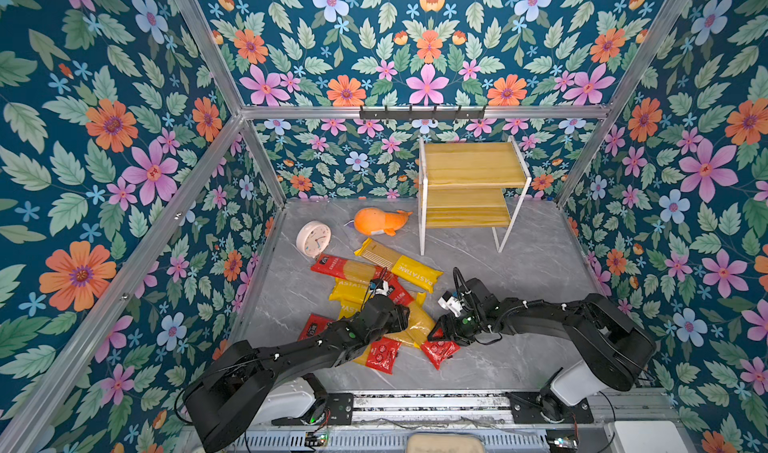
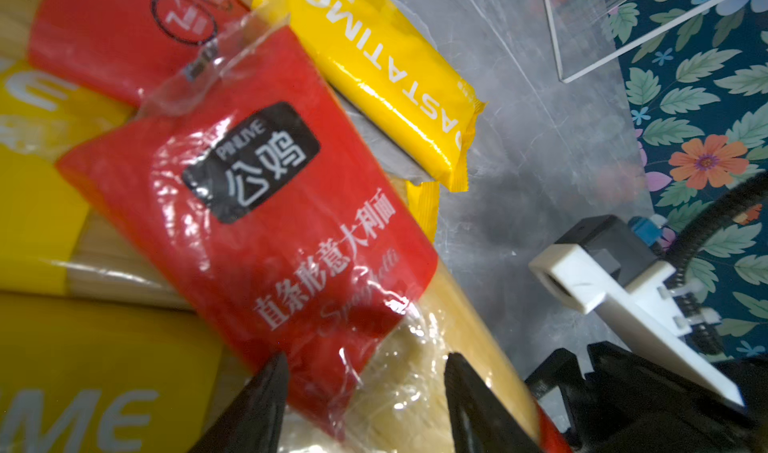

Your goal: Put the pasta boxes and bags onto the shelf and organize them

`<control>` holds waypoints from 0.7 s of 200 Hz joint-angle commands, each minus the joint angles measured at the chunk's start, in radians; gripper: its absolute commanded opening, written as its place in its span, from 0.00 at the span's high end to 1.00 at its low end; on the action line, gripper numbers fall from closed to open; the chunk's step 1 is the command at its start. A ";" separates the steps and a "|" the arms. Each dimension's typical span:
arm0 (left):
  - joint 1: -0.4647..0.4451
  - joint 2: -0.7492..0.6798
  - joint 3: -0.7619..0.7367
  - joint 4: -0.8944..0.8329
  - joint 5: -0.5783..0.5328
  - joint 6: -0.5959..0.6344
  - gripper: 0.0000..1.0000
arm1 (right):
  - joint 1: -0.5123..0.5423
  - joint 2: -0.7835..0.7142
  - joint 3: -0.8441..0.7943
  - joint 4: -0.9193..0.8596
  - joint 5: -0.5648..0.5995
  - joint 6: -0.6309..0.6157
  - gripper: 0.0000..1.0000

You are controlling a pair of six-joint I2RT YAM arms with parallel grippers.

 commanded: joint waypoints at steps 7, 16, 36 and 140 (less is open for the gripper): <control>0.000 -0.030 0.004 -0.016 -0.018 -0.020 0.38 | 0.001 -0.009 -0.016 0.116 -0.071 0.037 0.57; 0.004 -0.052 0.009 -0.028 -0.025 -0.016 0.38 | 0.000 -0.032 -0.025 0.116 -0.062 0.033 0.64; 0.037 -0.105 0.036 -0.057 0.010 -0.006 0.37 | 0.001 -0.087 -0.039 0.129 -0.060 0.034 0.74; 0.308 -0.270 0.096 0.099 0.323 -0.063 0.17 | 0.000 -0.365 -0.015 0.357 0.117 -0.034 0.90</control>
